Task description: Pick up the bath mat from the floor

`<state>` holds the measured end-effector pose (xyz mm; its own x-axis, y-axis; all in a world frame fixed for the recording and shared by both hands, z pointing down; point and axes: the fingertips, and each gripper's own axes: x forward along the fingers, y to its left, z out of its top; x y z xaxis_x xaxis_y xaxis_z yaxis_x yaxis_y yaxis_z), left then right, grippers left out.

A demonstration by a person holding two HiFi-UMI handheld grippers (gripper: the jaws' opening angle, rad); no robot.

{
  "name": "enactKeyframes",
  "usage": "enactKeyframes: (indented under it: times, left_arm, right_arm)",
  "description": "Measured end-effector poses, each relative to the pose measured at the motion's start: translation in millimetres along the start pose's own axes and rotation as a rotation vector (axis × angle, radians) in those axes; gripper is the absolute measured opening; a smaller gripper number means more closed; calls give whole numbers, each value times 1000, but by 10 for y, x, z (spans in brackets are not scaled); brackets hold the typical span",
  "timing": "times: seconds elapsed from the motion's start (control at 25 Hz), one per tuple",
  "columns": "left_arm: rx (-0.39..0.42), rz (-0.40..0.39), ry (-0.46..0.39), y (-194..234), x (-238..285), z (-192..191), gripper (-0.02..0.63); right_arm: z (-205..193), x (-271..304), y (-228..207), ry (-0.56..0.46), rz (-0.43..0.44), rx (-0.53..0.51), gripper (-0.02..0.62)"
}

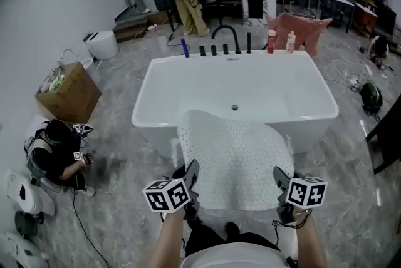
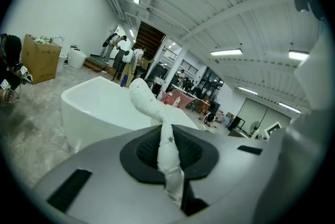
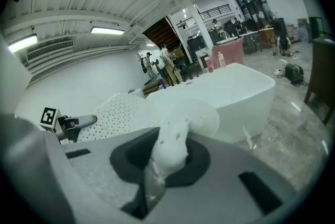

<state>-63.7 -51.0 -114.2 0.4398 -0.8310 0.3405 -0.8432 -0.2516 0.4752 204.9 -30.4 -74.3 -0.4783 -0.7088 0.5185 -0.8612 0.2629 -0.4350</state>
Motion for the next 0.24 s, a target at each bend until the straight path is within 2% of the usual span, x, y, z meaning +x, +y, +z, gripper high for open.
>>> enactKeyframes:
  times: [0.12, 0.24]
  left_arm:
    - [13, -44, 32, -124, 105, -62, 21]
    - [38, -61, 50, -99, 192, -50, 21]
  right_arm:
    - [-29, -132, -105, -22, -45, 17, 28]
    - [-20, 11, -85, -48, -37, 20, 28]
